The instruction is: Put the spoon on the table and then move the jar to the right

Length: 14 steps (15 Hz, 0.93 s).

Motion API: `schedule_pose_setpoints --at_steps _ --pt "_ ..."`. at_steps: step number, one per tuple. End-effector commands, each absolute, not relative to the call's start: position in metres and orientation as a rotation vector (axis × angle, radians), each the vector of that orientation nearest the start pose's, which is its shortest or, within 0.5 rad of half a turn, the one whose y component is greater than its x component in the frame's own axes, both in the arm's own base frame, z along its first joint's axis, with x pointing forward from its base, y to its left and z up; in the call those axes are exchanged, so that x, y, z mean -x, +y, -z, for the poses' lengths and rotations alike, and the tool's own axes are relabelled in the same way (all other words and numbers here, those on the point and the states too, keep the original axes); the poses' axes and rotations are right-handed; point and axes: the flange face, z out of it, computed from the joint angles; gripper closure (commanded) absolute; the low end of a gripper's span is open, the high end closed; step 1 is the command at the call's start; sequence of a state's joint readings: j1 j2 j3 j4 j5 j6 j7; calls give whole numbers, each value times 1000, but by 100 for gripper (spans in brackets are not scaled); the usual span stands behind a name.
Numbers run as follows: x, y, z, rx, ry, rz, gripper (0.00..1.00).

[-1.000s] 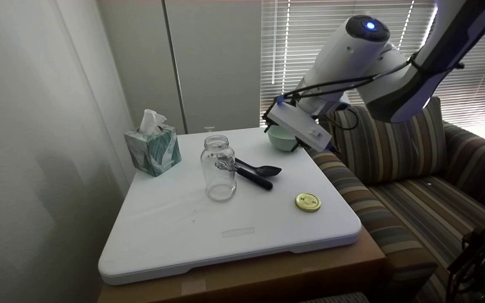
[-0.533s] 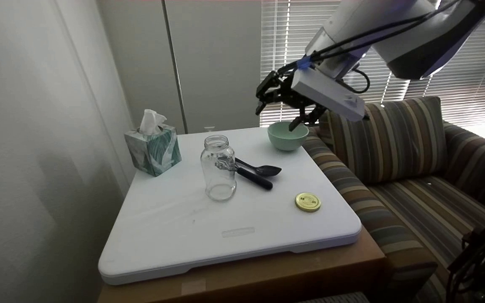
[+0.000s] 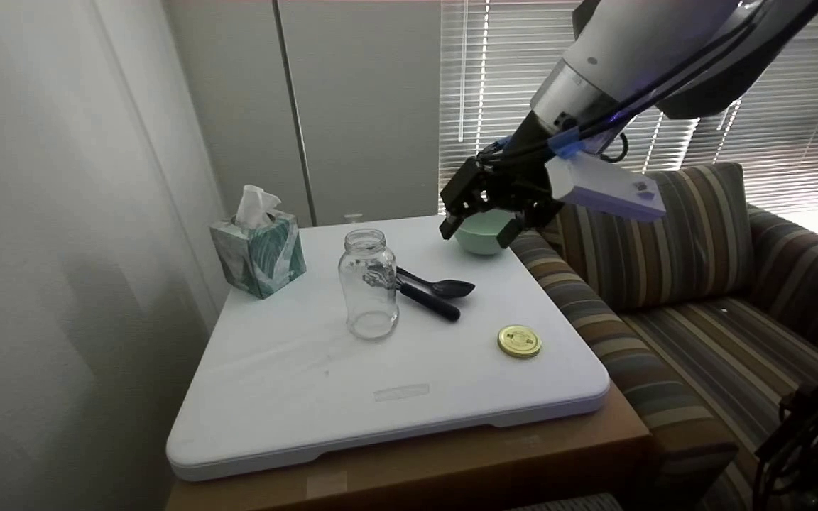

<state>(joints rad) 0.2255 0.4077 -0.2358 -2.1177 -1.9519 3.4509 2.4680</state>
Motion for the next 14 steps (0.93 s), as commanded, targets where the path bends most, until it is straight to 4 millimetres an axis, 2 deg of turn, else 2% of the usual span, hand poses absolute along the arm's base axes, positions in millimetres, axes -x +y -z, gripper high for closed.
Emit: schedule_pose_setpoints --at_steps 1,3,6,10,12,14 --pt "-499 103 -234 2714 540 618 0" --pt "-500 102 -233 2717 506 605 0" --pt "-504 114 -221 2731 385 587 0" --pt "-501 131 -183 2782 90 512 0" --pt "-497 130 -161 2837 -43 480 0" --pt "-491 126 -148 2905 -167 464 0"
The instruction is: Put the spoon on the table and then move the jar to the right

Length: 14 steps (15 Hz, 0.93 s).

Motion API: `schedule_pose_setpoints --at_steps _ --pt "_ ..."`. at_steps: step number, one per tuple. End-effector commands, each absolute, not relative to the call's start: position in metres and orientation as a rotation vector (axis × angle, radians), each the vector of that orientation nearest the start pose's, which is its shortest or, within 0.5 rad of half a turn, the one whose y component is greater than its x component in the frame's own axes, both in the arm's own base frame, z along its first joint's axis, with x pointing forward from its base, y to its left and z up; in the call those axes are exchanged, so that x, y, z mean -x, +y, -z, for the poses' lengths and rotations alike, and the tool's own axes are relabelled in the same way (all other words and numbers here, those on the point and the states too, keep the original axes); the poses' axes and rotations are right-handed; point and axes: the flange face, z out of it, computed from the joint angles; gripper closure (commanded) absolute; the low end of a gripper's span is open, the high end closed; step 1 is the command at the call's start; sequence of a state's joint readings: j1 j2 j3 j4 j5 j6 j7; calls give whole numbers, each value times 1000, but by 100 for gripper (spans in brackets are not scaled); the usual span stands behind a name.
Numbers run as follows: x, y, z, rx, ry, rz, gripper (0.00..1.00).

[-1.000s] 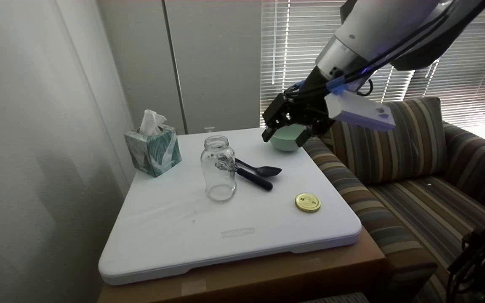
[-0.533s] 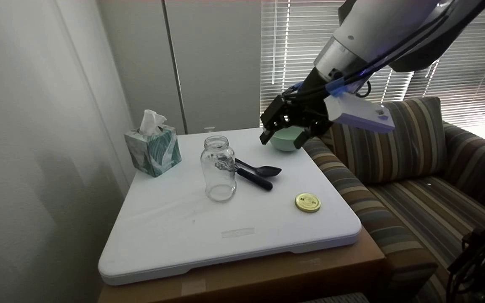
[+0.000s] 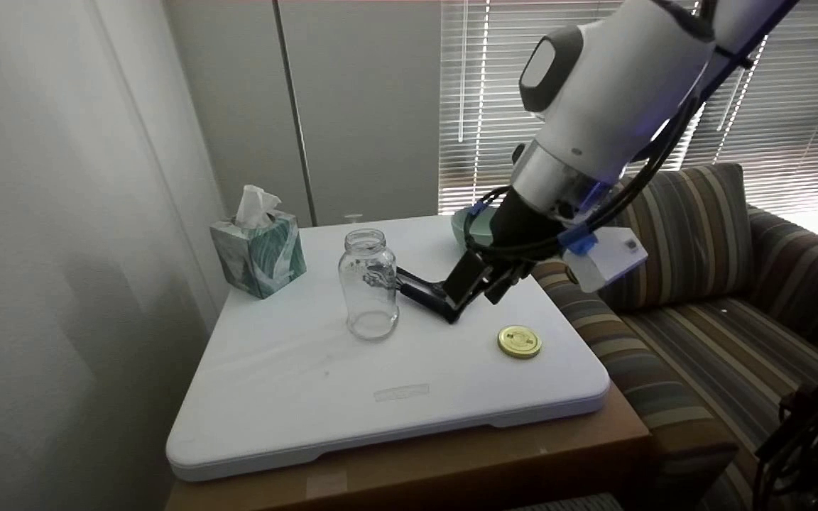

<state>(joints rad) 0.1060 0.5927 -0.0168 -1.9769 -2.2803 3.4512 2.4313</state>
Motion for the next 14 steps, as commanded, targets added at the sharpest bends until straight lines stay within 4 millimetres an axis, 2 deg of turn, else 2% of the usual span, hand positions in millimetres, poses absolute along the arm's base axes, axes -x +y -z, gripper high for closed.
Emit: schedule_pose_setpoints --at_steps 1,2,3,8,10,14 --pt "-489 124 -145 2936 -211 465 0" --pt "-492 122 -147 2962 -228 486 0" --pt "-485 123 -142 2926 -165 460 0" --pt "-490 128 -145 2952 -221 493 0" --pt "-495 126 -148 2962 -333 502 0" --pt "-496 129 -157 2986 -670 552 0"
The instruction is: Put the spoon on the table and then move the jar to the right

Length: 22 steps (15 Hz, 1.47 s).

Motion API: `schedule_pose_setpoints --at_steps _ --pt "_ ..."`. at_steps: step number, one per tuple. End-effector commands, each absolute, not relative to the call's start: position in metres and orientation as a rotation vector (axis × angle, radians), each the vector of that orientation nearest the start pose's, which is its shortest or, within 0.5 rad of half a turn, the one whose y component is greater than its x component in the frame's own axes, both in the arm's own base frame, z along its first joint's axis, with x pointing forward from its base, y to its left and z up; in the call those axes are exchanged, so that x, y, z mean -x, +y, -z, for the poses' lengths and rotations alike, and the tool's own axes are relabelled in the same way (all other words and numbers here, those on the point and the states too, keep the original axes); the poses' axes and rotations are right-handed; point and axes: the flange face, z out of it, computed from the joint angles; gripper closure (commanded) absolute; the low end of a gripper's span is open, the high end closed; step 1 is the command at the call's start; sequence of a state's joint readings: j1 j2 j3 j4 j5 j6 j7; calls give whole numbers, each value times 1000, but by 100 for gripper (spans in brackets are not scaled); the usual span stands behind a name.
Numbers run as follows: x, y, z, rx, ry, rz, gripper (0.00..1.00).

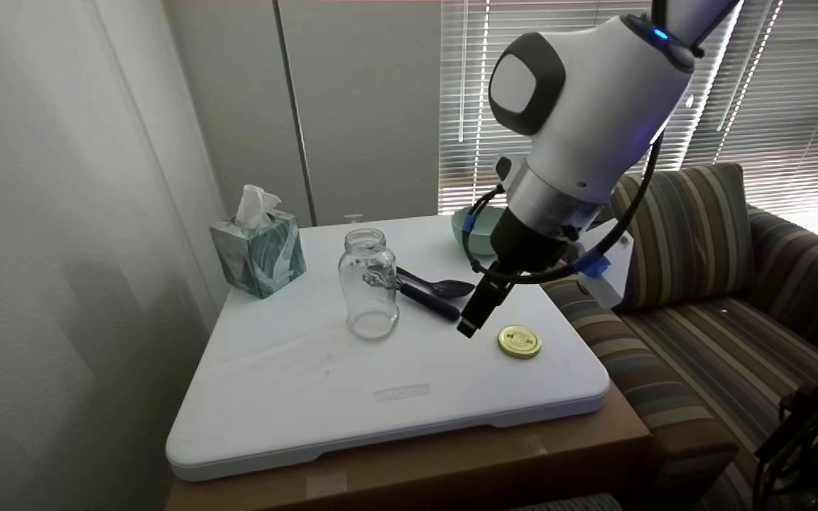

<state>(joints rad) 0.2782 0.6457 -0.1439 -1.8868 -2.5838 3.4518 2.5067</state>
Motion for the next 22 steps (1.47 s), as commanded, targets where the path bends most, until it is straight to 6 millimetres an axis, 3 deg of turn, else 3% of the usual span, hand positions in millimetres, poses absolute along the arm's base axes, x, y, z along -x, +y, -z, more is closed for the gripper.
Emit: schedule_pose_setpoints --at_steps 1,5,10,15,16,22 --pt "-495 133 -157 2974 -750 559 0" --pt "-503 144 -166 2934 -1017 613 0" --pt "-518 137 -179 2934 -1312 674 0" --pt "-539 133 -191 2923 -1293 748 0" --pt "-529 138 -186 2936 -1273 735 0" --pt "-530 141 -187 2932 -1275 741 0"
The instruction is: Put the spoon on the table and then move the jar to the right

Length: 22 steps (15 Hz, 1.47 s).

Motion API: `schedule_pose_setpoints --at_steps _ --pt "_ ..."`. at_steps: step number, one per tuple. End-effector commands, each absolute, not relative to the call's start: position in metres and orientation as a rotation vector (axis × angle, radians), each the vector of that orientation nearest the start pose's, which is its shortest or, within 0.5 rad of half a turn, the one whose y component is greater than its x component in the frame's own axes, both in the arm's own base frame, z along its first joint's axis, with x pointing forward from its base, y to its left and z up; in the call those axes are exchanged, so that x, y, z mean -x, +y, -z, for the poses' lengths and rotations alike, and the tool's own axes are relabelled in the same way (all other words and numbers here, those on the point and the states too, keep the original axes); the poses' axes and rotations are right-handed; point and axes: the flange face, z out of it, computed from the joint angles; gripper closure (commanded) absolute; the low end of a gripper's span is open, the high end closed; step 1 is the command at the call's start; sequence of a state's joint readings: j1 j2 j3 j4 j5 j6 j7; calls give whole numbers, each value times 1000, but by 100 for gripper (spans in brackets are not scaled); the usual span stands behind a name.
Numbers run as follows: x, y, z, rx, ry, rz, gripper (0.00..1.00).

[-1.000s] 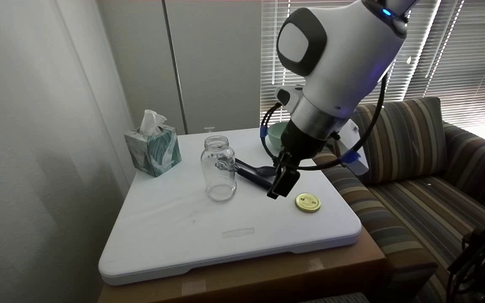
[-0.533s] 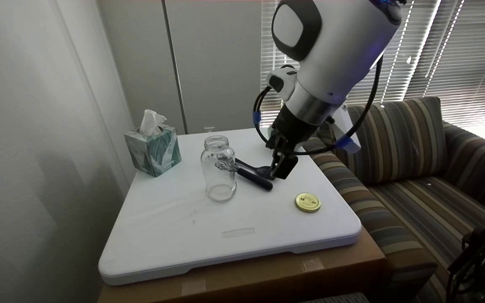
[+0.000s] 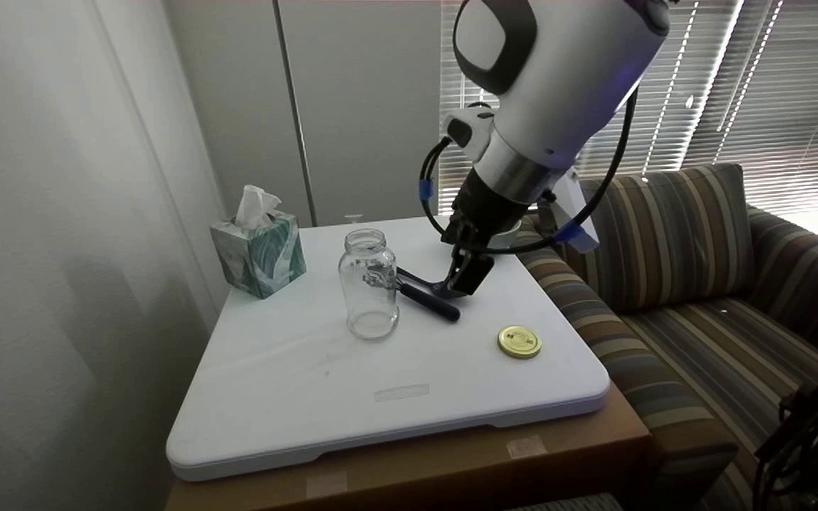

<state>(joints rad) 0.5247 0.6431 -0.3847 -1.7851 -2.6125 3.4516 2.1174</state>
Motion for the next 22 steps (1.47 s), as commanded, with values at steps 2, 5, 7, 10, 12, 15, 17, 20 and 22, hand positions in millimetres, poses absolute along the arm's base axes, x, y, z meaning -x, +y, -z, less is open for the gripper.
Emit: schedule_pose_setpoints --at_steps 2,5,7,10,12,15,17,20,22 --pt "-536 142 -196 2916 -1253 759 0" --pt "-524 138 -194 2901 -1280 732 0" --pt "-514 127 -183 2925 -1294 678 0" --pt "-493 111 -157 2890 -1330 556 0" --pt "-483 106 -145 2875 -1333 496 0" --pt "-480 97 -137 2889 -1354 463 0" --pt "-488 94 -141 2913 -1358 481 0" --pt "-530 91 -183 3019 -1188 672 0" --pt "-544 80 -191 3067 -967 751 0"
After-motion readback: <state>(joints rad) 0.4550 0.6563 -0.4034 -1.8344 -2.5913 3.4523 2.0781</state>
